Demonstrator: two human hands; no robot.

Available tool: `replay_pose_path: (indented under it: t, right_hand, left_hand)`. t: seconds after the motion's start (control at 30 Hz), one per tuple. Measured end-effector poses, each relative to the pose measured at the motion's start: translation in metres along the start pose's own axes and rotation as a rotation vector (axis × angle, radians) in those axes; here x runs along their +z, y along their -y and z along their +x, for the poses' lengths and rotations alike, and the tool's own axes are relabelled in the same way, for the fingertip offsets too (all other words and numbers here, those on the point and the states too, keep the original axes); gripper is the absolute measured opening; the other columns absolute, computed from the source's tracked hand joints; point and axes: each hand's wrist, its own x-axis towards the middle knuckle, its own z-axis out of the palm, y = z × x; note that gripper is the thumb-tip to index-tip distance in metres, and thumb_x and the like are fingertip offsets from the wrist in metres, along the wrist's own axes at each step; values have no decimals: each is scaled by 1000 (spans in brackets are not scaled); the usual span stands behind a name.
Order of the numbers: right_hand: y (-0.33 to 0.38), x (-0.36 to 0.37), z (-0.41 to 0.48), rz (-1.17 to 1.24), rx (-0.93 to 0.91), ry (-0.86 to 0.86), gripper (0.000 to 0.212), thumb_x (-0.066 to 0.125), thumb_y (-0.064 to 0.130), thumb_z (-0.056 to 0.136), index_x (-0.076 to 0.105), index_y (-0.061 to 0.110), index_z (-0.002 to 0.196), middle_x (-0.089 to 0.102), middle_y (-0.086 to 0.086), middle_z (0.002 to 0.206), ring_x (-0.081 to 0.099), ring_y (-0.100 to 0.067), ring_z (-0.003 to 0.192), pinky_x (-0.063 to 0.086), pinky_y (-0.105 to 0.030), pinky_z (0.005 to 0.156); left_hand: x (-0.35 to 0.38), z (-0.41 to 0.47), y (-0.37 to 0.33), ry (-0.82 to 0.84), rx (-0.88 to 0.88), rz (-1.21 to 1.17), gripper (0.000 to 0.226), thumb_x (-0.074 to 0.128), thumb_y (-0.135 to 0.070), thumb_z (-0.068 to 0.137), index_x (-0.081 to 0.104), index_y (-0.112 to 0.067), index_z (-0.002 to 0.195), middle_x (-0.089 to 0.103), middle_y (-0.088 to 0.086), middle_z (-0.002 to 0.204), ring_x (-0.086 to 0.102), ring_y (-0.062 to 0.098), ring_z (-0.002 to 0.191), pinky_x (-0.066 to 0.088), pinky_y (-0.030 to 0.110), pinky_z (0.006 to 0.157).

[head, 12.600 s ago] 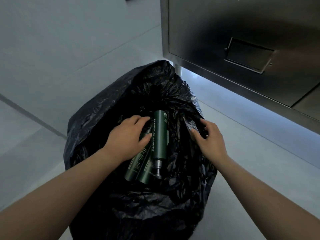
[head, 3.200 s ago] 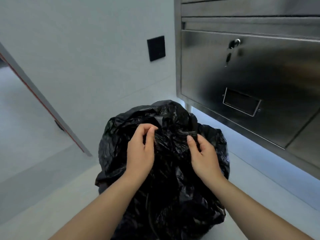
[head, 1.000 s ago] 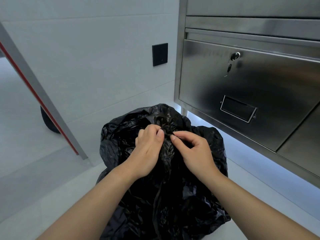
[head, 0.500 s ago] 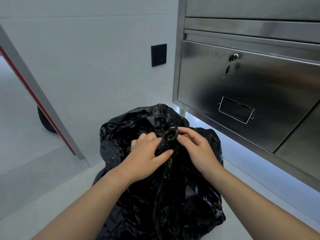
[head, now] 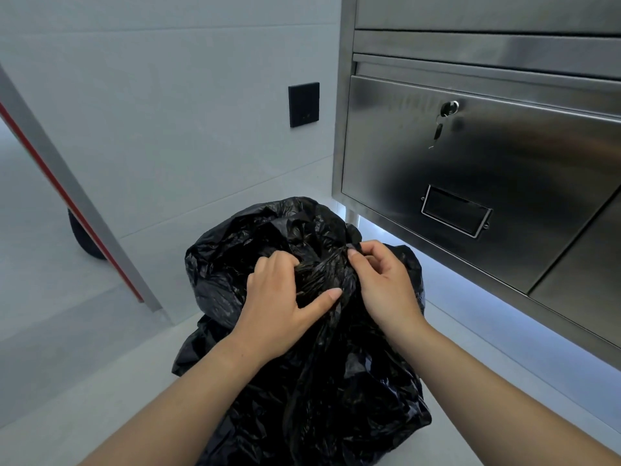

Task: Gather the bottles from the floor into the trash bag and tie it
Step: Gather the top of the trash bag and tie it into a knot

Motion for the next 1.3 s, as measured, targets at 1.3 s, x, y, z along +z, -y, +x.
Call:
replay_pose_path:
  t: [1.3]
  right_hand:
    - [3, -1, -1, -24, -98, 74, 28, 71, 30, 80, 57, 8, 72, 62, -23, 69, 55, -31, 60, 49, -41, 64]
  left_hand:
    - [-6, -4, -11, -80, 91, -13, 62, 53, -70, 62, 32, -35, 108, 39, -18, 101, 35, 7, 96, 19, 24, 85]
